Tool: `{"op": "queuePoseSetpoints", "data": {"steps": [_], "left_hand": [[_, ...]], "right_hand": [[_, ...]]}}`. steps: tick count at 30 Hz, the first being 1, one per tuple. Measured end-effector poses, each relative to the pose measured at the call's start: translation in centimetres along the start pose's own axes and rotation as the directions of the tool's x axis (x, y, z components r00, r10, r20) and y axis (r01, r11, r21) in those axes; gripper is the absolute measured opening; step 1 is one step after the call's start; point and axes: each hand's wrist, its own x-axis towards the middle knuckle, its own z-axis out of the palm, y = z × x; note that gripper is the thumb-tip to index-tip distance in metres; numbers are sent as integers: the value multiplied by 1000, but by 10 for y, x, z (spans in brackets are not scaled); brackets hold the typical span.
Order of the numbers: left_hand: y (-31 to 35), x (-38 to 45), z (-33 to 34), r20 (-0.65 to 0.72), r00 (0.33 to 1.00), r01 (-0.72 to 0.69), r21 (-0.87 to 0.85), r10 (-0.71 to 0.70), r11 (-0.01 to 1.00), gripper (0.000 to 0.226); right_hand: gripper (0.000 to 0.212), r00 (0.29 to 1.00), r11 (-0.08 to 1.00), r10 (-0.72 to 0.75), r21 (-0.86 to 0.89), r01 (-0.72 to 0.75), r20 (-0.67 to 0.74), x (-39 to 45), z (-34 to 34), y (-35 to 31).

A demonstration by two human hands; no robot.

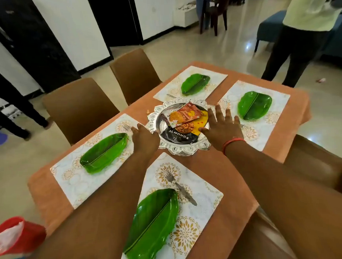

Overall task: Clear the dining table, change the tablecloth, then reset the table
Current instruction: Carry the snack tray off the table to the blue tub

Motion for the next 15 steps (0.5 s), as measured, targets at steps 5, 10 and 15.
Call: {"op": "queuePoseSetpoints", "data": {"steps": [5, 10, 15], "left_hand": [[0, 21, 17, 17, 990, 138, -265, -139, 954, 13], [-2, 23, 24, 95, 975, 223, -418, -202, 881, 28], [-3, 25, 24, 110, 977, 213, -447, -182, 869, 36]], "right_hand": [[83, 980, 903, 149, 387, -188, 129, 22, 23, 6], [63, 936, 705, 327, 626, -332, 129, 40, 35, 18], [51, 923, 636, 351, 685, -357, 155, 45, 38, 20]]}}
